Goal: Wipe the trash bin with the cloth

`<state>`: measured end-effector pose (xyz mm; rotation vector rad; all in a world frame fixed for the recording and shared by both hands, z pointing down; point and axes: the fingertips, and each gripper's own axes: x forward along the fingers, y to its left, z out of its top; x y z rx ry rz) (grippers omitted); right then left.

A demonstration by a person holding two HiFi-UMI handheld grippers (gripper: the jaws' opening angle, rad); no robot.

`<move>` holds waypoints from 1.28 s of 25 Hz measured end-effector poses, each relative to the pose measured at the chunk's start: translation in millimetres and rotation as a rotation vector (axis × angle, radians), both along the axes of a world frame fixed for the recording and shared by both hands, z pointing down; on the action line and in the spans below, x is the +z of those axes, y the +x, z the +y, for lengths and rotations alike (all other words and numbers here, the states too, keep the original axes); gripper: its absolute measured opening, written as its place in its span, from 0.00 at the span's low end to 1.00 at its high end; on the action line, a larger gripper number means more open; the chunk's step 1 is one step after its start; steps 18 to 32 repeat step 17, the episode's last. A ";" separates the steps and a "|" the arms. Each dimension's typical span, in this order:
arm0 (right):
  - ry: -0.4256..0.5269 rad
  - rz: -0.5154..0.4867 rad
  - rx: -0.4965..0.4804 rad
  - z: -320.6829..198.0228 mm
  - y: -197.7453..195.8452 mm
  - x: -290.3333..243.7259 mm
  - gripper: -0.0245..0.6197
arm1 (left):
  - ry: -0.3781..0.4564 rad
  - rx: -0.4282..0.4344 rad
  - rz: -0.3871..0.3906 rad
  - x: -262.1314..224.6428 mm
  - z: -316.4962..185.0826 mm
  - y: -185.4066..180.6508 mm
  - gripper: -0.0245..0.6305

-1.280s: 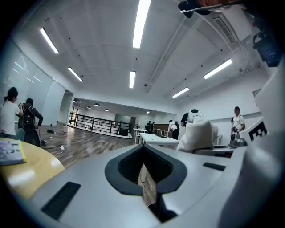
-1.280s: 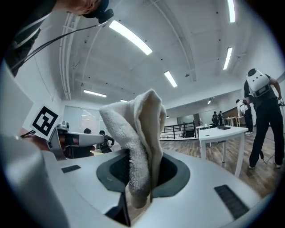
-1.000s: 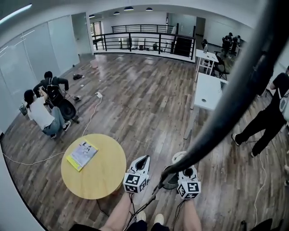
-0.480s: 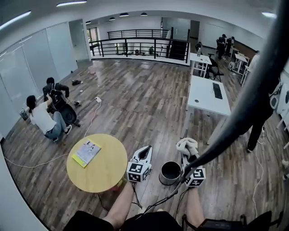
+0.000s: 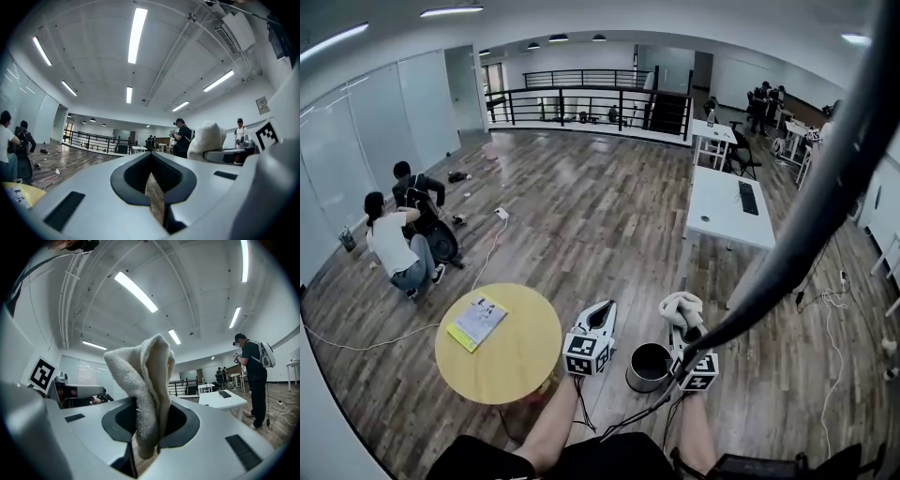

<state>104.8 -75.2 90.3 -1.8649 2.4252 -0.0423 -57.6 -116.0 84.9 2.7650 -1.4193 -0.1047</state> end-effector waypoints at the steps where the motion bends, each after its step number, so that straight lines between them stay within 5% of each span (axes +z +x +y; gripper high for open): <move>1: -0.002 -0.002 0.002 -0.1 0.3 0.6 0.18 | 0.000 0.000 0.003 -1.0 -0.5 0.7 0.03; 32: -0.011 -0.057 -0.005 -2.9 0.8 19.8 0.19 | -0.006 0.002 0.000 -1.3 -4.1 -2.6 0.03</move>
